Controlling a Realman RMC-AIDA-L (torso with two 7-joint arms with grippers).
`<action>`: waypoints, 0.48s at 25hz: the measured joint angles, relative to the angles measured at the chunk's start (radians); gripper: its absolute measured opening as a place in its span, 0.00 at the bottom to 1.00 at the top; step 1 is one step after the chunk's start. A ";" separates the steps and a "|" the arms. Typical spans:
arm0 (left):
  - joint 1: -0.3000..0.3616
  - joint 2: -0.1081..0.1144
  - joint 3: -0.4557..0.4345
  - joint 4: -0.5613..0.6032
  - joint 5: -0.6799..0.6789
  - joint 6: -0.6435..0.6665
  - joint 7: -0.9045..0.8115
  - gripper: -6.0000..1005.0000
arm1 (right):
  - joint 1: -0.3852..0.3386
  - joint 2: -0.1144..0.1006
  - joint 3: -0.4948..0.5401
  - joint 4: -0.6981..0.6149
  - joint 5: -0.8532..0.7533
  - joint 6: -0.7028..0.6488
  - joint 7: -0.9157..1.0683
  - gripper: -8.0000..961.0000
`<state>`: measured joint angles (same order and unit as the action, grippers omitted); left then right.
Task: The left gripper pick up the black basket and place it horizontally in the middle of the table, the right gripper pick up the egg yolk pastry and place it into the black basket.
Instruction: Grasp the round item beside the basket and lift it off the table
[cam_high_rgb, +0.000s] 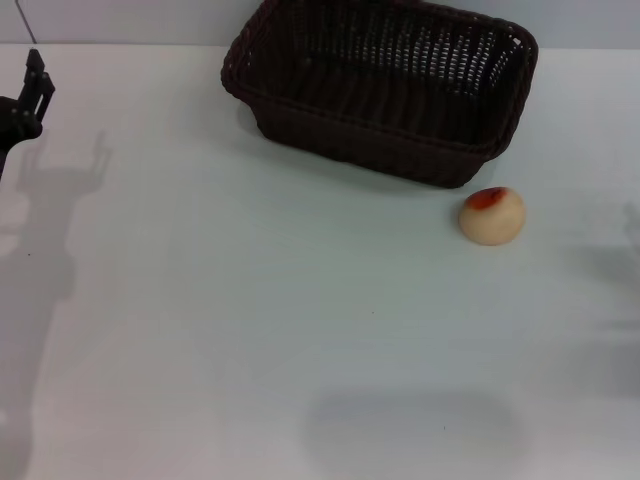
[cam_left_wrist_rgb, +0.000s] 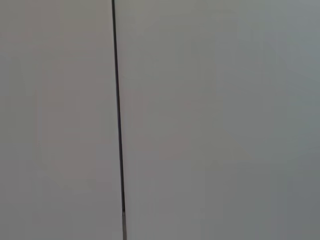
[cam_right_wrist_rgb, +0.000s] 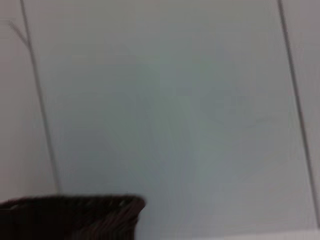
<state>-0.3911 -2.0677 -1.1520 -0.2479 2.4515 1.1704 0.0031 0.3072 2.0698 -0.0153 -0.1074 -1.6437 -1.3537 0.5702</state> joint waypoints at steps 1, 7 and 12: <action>-0.002 0.000 0.000 0.000 0.000 -0.011 0.000 0.78 | 0.003 0.003 0.001 -0.042 -0.041 0.002 0.048 0.76; -0.005 0.000 0.000 -0.001 0.000 -0.029 -0.001 0.78 | 0.037 0.011 0.000 -0.178 -0.220 0.023 0.233 0.75; -0.005 -0.001 0.000 -0.001 -0.001 -0.033 -0.001 0.78 | 0.054 0.011 -0.026 -0.230 -0.249 0.038 0.283 0.75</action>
<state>-0.3958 -2.0691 -1.1518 -0.2486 2.4508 1.1373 0.0023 0.3611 2.0808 -0.0410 -0.3371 -1.8926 -1.3154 0.8533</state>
